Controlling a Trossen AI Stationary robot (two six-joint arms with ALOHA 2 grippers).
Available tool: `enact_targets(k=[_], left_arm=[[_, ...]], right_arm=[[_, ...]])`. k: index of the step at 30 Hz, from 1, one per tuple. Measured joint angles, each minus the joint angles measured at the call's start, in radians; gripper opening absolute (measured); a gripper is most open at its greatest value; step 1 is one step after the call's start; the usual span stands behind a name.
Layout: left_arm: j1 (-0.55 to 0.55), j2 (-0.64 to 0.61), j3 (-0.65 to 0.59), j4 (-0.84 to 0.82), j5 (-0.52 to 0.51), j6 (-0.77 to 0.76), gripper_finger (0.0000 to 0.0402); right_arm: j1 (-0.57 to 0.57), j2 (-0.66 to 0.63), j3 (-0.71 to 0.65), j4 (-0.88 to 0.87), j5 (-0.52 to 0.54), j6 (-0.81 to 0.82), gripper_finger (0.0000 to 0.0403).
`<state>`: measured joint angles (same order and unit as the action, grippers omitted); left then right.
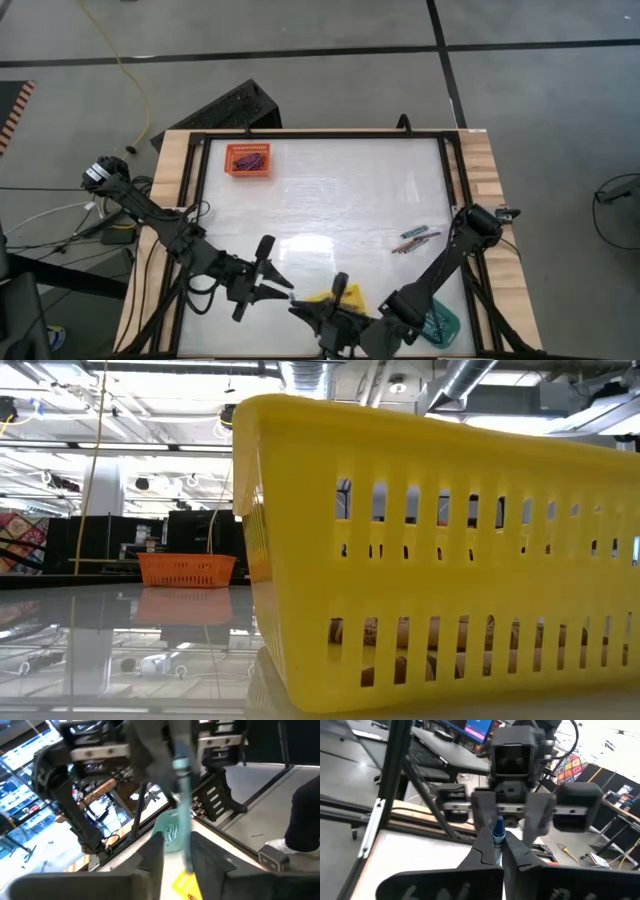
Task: Sort crayons
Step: Put the blue crayon into the green bin
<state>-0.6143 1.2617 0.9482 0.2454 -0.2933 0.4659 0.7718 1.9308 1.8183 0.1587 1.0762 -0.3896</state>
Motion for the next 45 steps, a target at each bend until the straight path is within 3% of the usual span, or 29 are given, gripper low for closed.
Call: enact_targets(k=[6,12,18,23,27,34,45], left_arm=[[0.001,0.000,0.000,-0.046,-0.008,-0.035,0.0156],[0.000,-0.001,0.000,-0.128,-0.010,-0.088,0.0180],[0.000,-0.001,0.000,-0.201,-0.029,-0.150,0.0181],[0.000,-0.002,0.000,-0.260,-0.033,-0.197,0.0181],[0.000,-0.002,0.000,-0.296,-0.042,-0.230,0.0181],[0.000,-0.002,0.000,-0.381,-0.082,-0.291,0.0181],[0.000,-0.002,0.000,-0.426,-0.087,-0.291,0.0181]], right_arm=[[0.061,-0.012,-0.001,-0.107,0.112,0.097,0.0001],[0.108,-0.069,-0.001,-0.493,0.125,0.525,0.0001],[0.121,-0.126,-0.001,-0.971,-0.060,1.083,0.0001],[0.116,-0.136,0.000,-1.340,-0.295,1.515,0.0000],[0.116,-0.137,-0.005,-1.533,-0.483,1.784,0.0000],[0.160,-0.137,-0.006,-1.638,-0.769,2.071,0.0000],[0.231,-0.127,-0.099,-1.583,-0.924,2.308,0.0000]])
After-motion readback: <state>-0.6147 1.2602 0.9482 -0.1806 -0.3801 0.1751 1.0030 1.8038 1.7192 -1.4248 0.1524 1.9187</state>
